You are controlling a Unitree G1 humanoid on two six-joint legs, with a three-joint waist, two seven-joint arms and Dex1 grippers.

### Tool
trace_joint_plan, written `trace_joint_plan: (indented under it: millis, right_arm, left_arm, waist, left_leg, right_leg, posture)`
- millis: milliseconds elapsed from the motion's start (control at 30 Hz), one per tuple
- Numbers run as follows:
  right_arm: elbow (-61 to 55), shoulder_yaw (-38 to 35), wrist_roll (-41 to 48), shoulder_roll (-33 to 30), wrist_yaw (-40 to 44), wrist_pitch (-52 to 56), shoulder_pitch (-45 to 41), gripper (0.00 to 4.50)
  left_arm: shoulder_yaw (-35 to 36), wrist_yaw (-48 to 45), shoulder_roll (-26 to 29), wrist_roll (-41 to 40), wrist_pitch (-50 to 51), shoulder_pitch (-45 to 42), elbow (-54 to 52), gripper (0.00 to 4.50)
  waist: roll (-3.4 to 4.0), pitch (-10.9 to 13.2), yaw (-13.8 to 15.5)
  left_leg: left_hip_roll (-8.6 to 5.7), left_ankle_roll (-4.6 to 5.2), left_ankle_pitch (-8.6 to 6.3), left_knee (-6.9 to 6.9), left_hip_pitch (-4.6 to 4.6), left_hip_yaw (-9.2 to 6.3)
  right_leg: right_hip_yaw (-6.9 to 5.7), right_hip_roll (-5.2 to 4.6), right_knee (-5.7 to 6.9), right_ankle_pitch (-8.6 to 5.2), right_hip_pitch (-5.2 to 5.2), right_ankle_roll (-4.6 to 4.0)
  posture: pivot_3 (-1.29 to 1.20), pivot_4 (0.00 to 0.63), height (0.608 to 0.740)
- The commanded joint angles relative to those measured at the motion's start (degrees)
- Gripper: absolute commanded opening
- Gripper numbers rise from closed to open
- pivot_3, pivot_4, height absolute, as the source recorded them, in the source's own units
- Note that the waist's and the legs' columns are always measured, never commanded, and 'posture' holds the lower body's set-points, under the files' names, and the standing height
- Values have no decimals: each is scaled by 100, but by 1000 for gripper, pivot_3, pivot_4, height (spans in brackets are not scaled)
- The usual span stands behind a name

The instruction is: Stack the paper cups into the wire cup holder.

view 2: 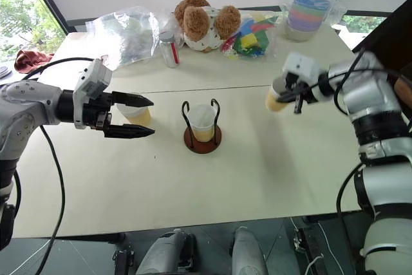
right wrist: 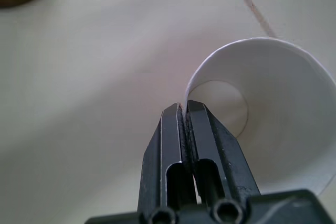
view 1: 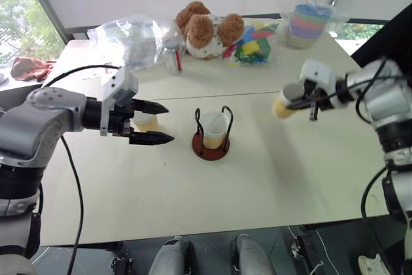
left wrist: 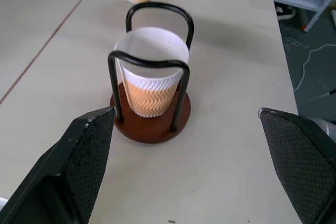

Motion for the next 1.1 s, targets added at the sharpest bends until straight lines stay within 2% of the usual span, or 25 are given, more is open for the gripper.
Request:
trace_joint_plan:
  millis: [33, 167, 433, 800, 1100]
  right_arm:
    - [-1298, -266, 625, 200, 575, 608, -829, 28]
    - [-2278, -121, 1000, 615, 716, 1314, -960, 28]
    - [-3190, 133, 1438, 757, 957, 1808, -577, 28]
    - [-3193, 421, 1363, 675, 1091, 1714, -380, 28]
    - [-2679, 766, 914, 769, 1095, 1251, -510, 28]
  left_arm:
    - [172, -91, 283, 303, -369, 118, 345, 4500]
    - [195, -111, 268, 310, -463, 268, 399, 4500]
    - [337, 120, 164, 136, -359, 540, 17, 4500]
    - [374, 230, 81, 52, -324, 530, -111, 4500]
    - [355, 238, -29, 37, -293, 433, -138, 4500]
  waist:
    - [0, 0, -17]
    - [-14, -9, 44]
    - [-17, -9, 198]
    - [-17, -9, 146]
    - [-17, -9, 149]
  left_leg:
    - [4, -3, 2, -6, 1, 0]
    - [15, -7, 3, -13, 3, -16]
    - [-8, 18, -11, 52, -27, -18]
    - [-3, 17, -11, 54, -25, -18]
    - [-3, 18, -11, 55, -25, -19]
  right_leg:
    - [-1, 4, 3, 0, -5, 0]
    - [-12, 16, 8, -1, -2, -1]
    - [-11, -8, 3, 0, 13, -1]
    - [-12, 0, 10, 0, 10, -1]
    - [-12, 0, 10, 0, 10, 0]
  posture:
    - [0, 150, 740]
    - [0, 150, 740]
    - [0, 150, 740]
    - [0, 150, 740]
    - [0, 150, 740]
